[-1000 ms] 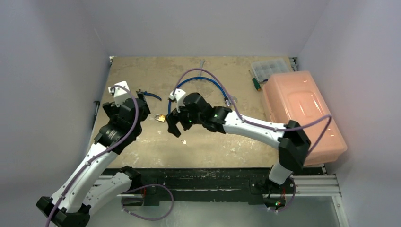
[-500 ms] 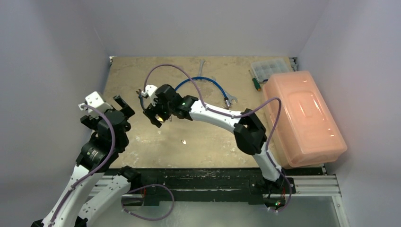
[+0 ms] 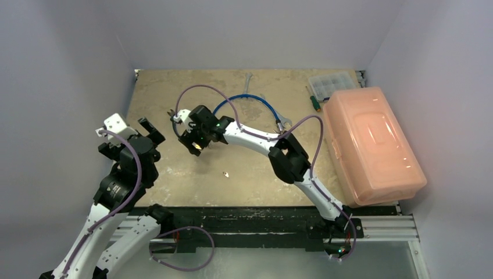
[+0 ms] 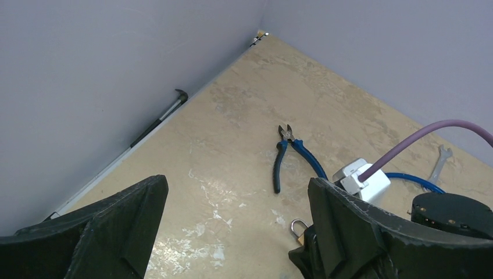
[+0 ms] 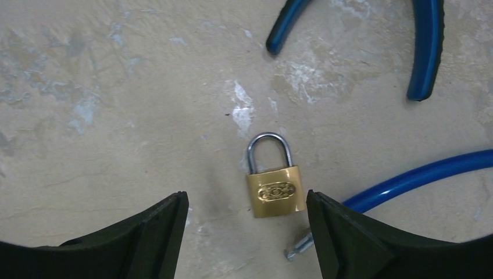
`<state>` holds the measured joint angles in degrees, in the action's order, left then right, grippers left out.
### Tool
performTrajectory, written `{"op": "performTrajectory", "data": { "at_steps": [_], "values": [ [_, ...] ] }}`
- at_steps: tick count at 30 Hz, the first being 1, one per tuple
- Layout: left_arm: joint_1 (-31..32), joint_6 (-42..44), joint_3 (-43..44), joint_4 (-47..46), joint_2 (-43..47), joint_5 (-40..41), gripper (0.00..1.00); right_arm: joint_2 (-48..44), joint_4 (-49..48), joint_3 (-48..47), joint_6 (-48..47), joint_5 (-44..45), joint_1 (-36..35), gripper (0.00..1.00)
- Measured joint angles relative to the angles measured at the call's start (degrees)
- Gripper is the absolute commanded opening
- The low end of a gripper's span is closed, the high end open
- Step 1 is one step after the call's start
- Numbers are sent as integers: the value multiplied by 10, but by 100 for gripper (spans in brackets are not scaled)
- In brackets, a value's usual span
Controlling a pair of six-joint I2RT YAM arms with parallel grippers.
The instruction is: Unlock with the key
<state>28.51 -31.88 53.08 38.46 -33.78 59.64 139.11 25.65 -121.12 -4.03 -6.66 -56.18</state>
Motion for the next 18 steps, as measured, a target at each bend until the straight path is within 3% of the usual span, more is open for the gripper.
{"op": "performTrajectory", "data": {
  "at_steps": [10, 14, 18],
  "values": [
    [0, 0, -2, -1, -1, 0, 97, 61, 7, -63, -3, -18, 24, 80],
    [-2, 0, -2, -2, -3, -1, 97, 69, 8, -66, -8, -20, 22, 72],
    [-4, 1, -2, -2, -6, -3, 96, 69, 8, -65, -12, -19, 22, 56]
  ]
}}
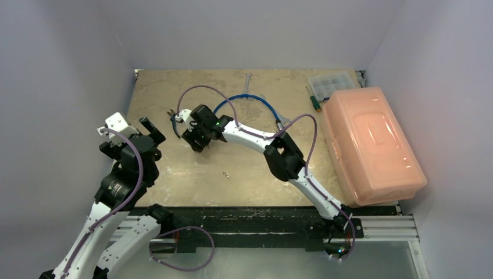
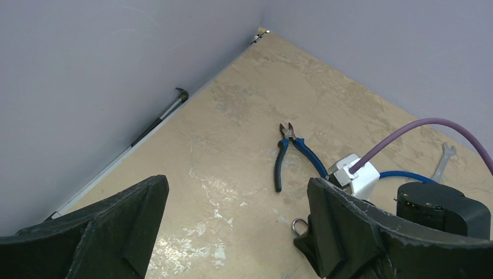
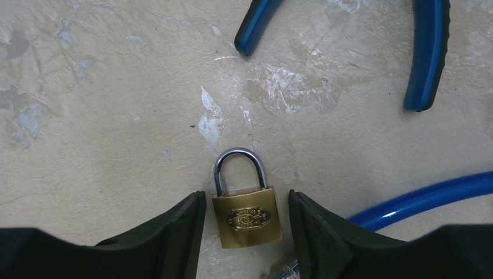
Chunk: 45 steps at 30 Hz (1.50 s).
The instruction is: Unlock with the key
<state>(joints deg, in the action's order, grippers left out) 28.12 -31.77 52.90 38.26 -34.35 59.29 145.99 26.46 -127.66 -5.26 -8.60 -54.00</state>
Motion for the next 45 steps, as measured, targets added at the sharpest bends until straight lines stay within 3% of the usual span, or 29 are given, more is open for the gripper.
{"op": "performTrajectory", "data": {
  "at_steps": [8, 14, 25, 33, 45],
  "values": [
    [-1, 1, 0, 0, -3, -5, 96, -12, -32, 35, 0, 0, 0, 33],
    [-4, 4, 0, 0, -3, -8, 96, -48, -55, 98, 22, 1, 0, 28],
    [-7, 11, 0, -5, -7, -19, 96, -161, -89, 244, 177, 53, -12, 26],
    [-7, 14, -2, -5, -7, -21, 96, -277, -122, 340, 271, 140, -13, 27],
    [-7, 17, -3, -9, -7, -39, 96, -405, -158, 621, 440, 271, -3, 27]
  ]
}}
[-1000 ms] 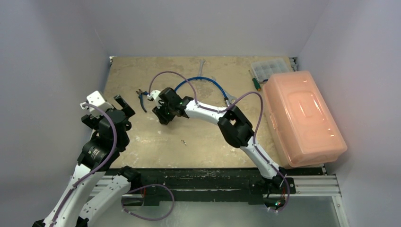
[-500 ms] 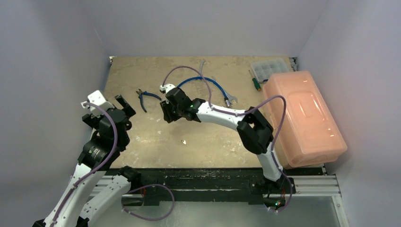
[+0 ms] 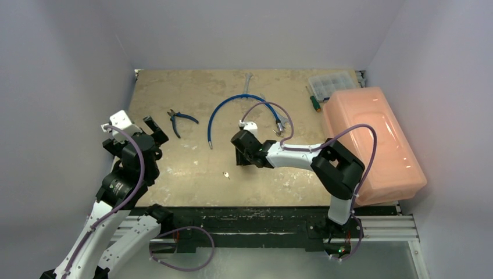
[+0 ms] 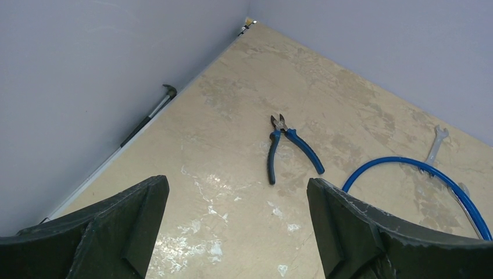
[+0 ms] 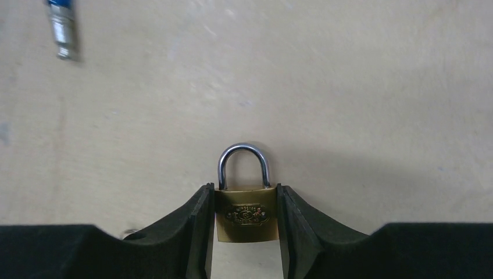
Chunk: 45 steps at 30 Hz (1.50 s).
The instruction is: Unlock with the key
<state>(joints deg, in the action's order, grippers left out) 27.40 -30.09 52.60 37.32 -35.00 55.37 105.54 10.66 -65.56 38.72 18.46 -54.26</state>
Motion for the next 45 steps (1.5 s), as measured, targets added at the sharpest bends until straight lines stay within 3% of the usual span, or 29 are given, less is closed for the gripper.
{"op": "performTrajectory", "data": {
  "at_steps": [5, 11, 14, 17, 26, 34, 39, 45],
  "values": [
    [0, 8, 0, -4, 0, -11, 95, -13, 0, 39, 50, 32, 0, 32],
    [0, 12, 0, -4, -4, -19, 94, -19, -9, 40, 78, 47, 0, 67],
    [0, 12, 0, -5, -5, -25, 93, -19, -10, 42, 86, 48, 0, 77],
    [0, 15, 0, -9, -6, -31, 92, -21, -12, 46, 87, 48, 0, 80],
    [0, 25, -8, -21, -9, -51, 91, -79, -13, 54, 54, 33, -5, 82],
    [0, 39, -10, -35, -15, -76, 90, -165, -49, 71, -67, -73, -30, 72],
    [0, 43, -10, -38, -19, -88, 89, -151, -45, 62, -122, -133, -54, 67],
    [0, 44, -17, -39, -18, -90, 88, -66, -24, -2, -168, -162, -81, 59]
  ]
}}
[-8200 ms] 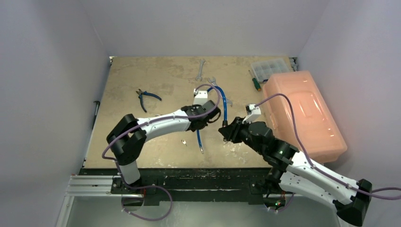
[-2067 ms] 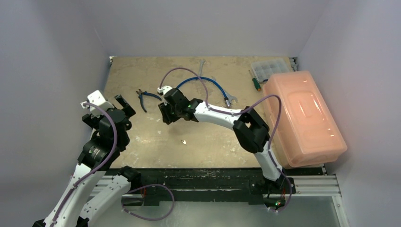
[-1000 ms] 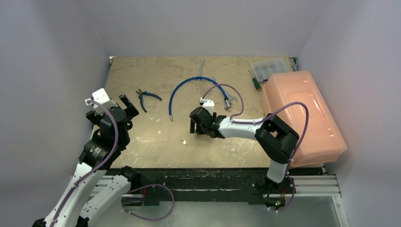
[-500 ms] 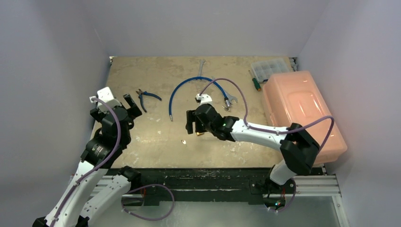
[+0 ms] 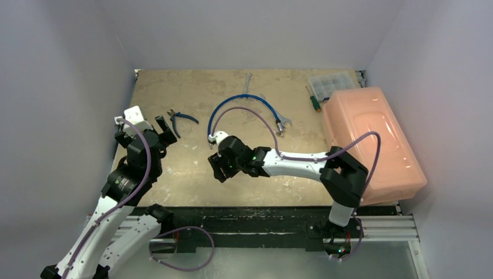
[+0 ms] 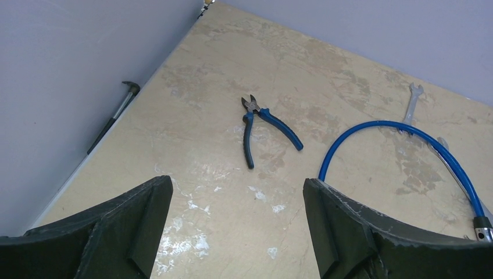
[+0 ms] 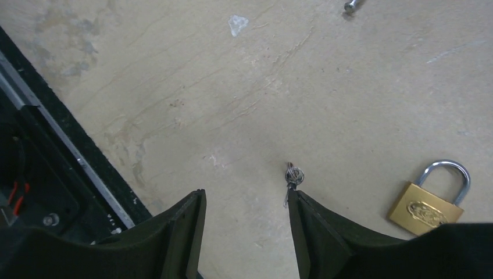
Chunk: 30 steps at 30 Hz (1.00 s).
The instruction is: Unlock with the key
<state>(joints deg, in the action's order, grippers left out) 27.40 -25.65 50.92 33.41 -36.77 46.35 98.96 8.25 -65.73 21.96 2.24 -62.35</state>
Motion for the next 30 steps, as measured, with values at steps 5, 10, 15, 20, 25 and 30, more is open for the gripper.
{"op": "performTrajectory", "data": {
  "at_steps": [5, 10, 15, 20, 25, 30],
  "values": [
    [0, 4, 0, -1, 0, -4, 86, 73, 31, -54, -19, -2, -2, 56],
    [0, 8, -1, -3, 0, -7, 86, 94, 52, -64, -25, 2, -2, 56],
    [0, 12, -2, -8, 0, -8, 85, 97, 60, -72, -26, 2, -2, 53],
    [0, 12, -2, -8, 1, -10, 84, 111, 61, -84, -25, 3, -2, 50],
    [0, 12, -2, -8, 3, -10, 84, 131, 67, -86, -25, 15, -2, 49],
    [0, 12, -2, -9, 3, -12, 83, 139, 72, -90, -24, 28, -2, 47]
  ]
}}
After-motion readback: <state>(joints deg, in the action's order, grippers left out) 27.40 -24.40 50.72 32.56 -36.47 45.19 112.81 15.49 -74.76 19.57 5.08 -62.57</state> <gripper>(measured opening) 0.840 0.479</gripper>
